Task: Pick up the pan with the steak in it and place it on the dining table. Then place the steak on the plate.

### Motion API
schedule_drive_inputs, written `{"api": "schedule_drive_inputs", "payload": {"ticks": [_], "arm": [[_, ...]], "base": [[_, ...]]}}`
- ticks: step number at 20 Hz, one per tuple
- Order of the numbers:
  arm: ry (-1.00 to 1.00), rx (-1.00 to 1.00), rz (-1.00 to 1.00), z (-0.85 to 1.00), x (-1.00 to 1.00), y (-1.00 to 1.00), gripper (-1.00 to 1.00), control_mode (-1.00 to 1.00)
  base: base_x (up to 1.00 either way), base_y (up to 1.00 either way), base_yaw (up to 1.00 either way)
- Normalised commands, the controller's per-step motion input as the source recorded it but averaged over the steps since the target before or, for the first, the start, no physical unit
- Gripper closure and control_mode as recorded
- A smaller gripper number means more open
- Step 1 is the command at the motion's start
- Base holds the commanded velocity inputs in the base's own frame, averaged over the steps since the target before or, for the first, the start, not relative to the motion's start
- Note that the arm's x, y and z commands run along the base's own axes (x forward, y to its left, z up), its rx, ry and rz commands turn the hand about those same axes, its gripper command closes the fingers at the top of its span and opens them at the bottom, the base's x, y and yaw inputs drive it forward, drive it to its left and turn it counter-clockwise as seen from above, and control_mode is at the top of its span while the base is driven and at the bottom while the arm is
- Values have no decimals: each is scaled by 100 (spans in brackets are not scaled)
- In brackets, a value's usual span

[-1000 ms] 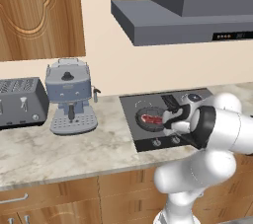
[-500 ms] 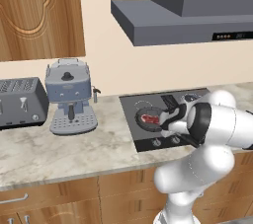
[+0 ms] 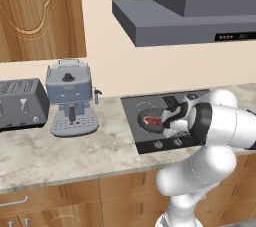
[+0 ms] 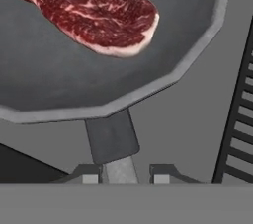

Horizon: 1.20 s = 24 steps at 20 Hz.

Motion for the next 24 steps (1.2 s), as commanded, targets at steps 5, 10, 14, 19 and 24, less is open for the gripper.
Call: {"api": "schedule_drive_inputs", "payload": {"ticks": [5, 10, 14, 19, 24], "arm": [[0, 5, -2, 37, -3, 0, 100, -100], [3, 4, 0, 68, -16, 0, 100, -100], [5, 2, 0, 73, -24, 1, 100, -100], [1, 0, 1, 56, -56, 13, 100, -100], [0, 0, 6, 48, -68, 25, 100, -100]], "base": [[0, 0, 0], [0, 0, 0], [0, 0, 0], [0, 0, 0], [0, 0, 0]]}}
